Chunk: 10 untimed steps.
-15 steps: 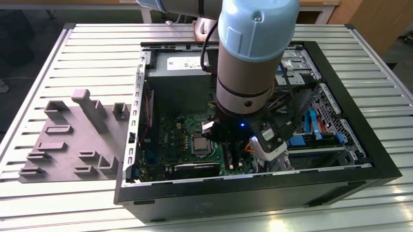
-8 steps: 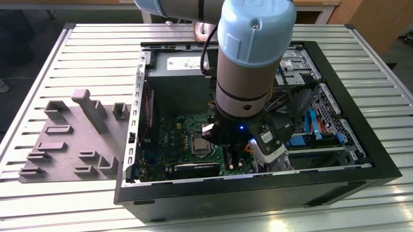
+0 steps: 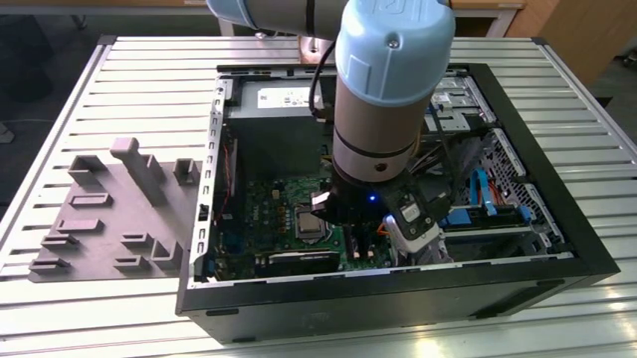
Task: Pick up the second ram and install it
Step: 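Press down the second ram until it locks into place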
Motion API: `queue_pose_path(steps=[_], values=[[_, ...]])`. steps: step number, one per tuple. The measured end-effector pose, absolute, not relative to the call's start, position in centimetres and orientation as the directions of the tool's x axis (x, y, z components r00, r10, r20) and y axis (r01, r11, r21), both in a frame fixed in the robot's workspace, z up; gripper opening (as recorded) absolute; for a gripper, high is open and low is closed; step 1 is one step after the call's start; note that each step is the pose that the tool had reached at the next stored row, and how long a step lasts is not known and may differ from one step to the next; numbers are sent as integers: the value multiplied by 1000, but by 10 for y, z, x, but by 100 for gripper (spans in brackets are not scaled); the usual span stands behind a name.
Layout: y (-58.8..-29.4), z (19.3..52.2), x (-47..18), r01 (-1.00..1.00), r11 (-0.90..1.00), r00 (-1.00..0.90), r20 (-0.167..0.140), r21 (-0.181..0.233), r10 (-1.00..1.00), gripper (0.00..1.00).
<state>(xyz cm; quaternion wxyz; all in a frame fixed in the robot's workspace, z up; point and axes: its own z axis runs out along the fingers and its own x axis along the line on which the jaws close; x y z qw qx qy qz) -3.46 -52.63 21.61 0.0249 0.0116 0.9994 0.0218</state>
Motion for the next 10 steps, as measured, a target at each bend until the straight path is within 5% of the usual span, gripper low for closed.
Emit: queue_pose_path(steps=[10], values=[[-526,231,-35,22,999,-998,-50,46,24,11]])
